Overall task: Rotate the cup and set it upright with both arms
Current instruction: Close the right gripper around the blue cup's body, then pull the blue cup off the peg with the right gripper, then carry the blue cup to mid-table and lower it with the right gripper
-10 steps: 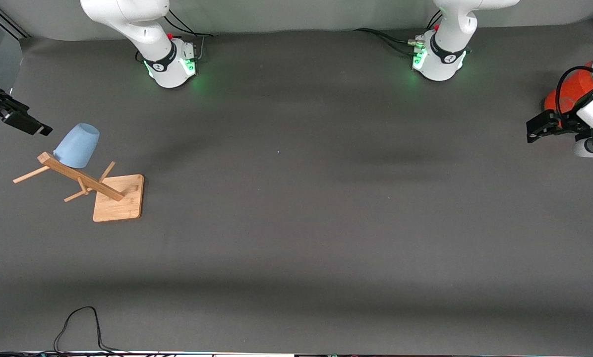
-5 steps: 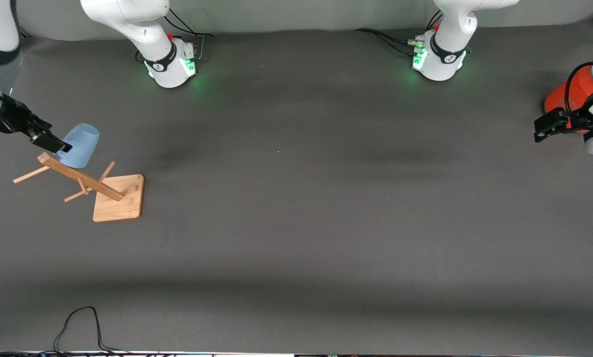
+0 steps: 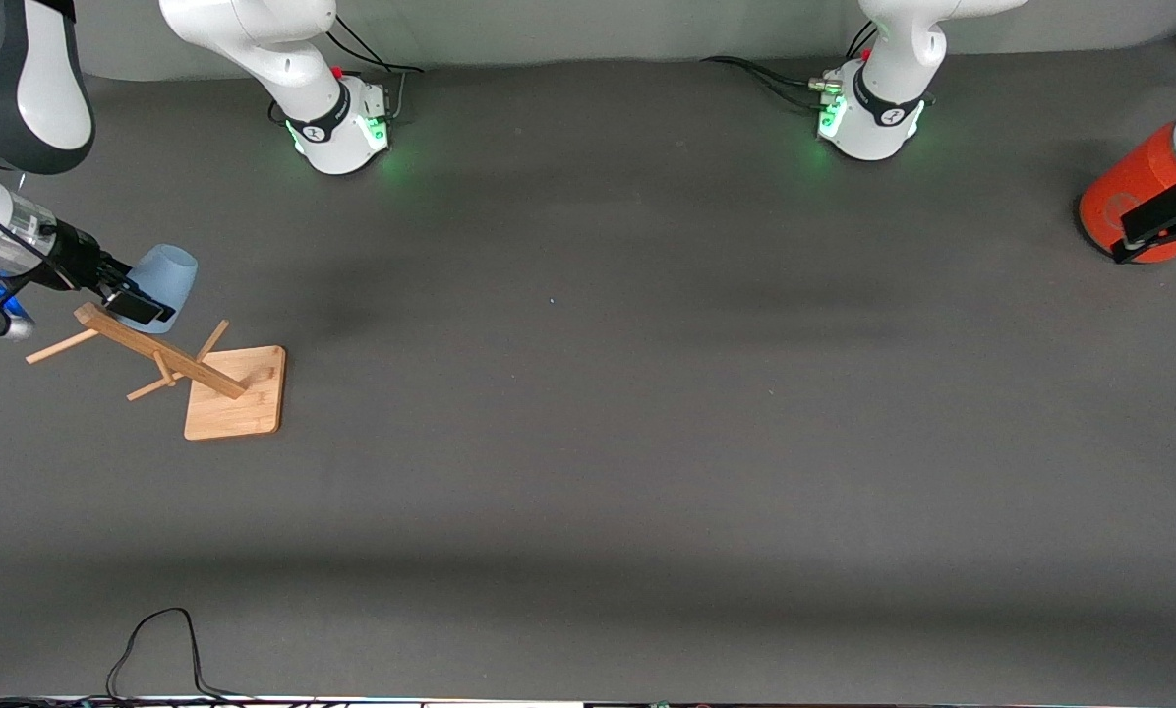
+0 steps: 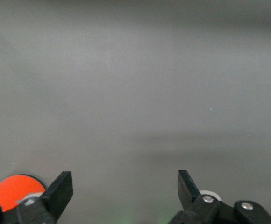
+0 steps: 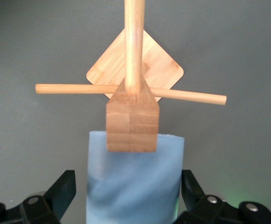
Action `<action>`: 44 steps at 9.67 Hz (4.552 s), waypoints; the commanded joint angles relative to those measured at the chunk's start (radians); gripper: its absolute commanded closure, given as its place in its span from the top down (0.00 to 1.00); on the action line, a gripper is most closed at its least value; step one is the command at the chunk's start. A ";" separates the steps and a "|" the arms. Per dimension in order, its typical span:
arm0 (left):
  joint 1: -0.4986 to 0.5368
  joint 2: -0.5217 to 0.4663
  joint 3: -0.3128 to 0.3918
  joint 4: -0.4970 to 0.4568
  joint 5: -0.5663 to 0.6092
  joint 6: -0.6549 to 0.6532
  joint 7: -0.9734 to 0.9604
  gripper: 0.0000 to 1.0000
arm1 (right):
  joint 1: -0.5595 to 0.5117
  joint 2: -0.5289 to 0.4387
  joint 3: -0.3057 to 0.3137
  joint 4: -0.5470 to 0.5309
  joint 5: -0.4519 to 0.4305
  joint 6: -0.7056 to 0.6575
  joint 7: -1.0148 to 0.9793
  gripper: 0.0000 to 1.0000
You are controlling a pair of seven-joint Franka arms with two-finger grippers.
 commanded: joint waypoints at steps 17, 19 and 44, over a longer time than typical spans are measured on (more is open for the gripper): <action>0.020 0.130 -0.014 0.049 0.033 -0.088 -0.055 1.00 | 0.353 -0.257 0.019 0.041 0.038 -0.262 0.561 0.47; 0.017 0.130 -0.014 0.060 0.049 -0.100 -0.058 1.00 | 0.528 -0.183 0.019 0.118 0.076 -0.250 0.823 0.47; -0.014 0.146 -0.027 0.089 0.070 -0.197 -0.103 1.00 | 1.070 1.150 0.016 1.005 0.038 0.115 1.994 1.00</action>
